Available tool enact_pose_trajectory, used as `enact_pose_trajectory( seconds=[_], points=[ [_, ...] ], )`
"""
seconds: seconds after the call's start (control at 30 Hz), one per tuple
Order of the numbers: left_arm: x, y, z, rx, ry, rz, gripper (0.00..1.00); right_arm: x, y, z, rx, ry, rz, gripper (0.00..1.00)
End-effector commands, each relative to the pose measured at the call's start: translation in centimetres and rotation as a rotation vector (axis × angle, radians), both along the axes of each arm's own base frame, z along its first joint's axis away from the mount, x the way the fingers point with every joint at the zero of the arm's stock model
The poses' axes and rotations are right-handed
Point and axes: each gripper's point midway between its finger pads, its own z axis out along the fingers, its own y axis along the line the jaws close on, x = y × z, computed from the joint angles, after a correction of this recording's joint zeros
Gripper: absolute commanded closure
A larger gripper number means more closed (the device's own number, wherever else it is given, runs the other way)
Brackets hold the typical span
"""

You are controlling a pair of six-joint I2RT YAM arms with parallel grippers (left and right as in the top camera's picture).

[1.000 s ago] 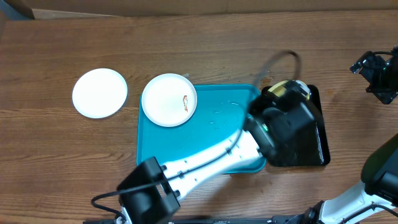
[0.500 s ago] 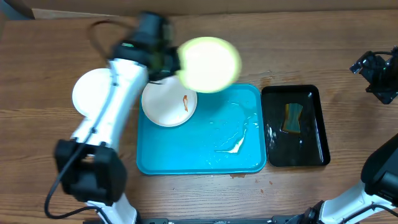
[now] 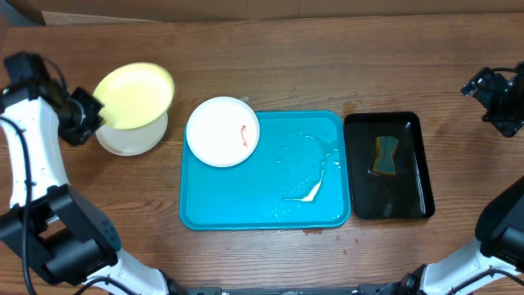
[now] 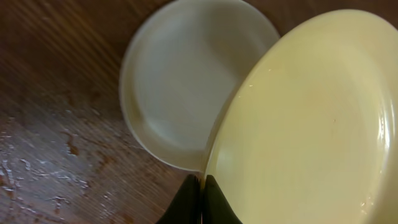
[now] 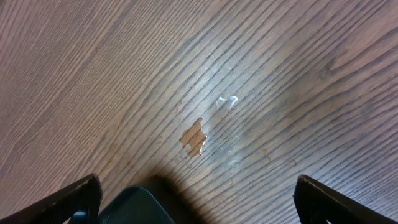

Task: Clean dirty plates on tray and stack at the side
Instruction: 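Carry the yellow plate left and set it on the white plate, then reach the left gripper to the white plate rim on the blue tray and grasp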

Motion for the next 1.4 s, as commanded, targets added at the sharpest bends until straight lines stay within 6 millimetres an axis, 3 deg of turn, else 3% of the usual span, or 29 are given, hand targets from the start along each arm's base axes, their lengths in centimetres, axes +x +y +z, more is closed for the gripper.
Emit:
enact_pose_trajectory(
  seconds=[0.0,0.17,0.53,0.57,0.6,0.63,0.67,0.7,0.8,0.9,1.03,1.1,1.23,1.37],
  points=[
    [-1.6,2.0,-1.5,0.043,0.031,0.065,0.96,0.0,-0.2,0.7,-0.009,-0.017,-0.005,0.0],
    [-1.4,3.9,-3.4,0.093,-0.003,0.087,0.96,0.0,-0.2,0.7,-0.009,-0.017,-0.005,0.0],
    [-0.6,4.3,-5.0,0.123,-0.052,0.082,0.9,0.0,-0.2,0.7,-0.009,-0.017,-0.005,0.0],
    [-0.7,4.3,-5.1,0.122,-0.051,0.082,0.8,0.0,-0.2,0.7,-0.009,-0.017,-0.005,0.0],
    [-0.7,4.2,-5.1,0.121,-0.051,0.082,0.6,0.0,-0.2,0.7,-0.009,-0.017,-0.005,0.0],
    [-0.7,4.2,-5.1,0.121,-0.051,0.08,0.33,0.0,-0.2,0.7,-0.009,-0.017,-0.005,0.0],
    [-0.6,4.1,-5.1,0.123,-0.051,0.06,0.22,0.0,-0.2,0.7,-0.009,-0.017,-0.005,0.0],
    [-0.5,3.7,-5.1,0.119,-0.059,0.019,0.17,0.0,-0.2,0.7,-0.009,-0.017,-0.005,0.0],
    [0.7,1.0,-4.6,0.046,-0.139,-0.17,0.24,0.0,-0.2,0.7,-0.009,-0.017,-0.005,0.0],
    [1.5,-2.6,-3.9,-0.089,-0.207,-0.259,0.38,0.0,-0.2,0.7,-0.009,-0.017,-0.005,0.0],
    [1.2,-6.1,-4.1,-0.138,-0.17,-0.348,0.39,0.0,-0.2,0.7,-0.009,-0.017,-0.005,0.0],
    [1.0,-7.8,-4.5,-0.124,-0.133,-0.408,0.5,0.0,-0.2,0.7,-0.009,-0.017,-0.005,0.0],
    [0.5,-10.8,-5.5,-0.062,-0.031,-0.492,0.55,0.0,-0.2,0.7,-0.009,-0.017,-0.005,0.0],
    [0.2,-13.8,-6.0,-0.006,0.032,-0.565,0.51,0.0,-0.2,0.7,-0.009,-0.017,-0.005,0.0]
  ],
)
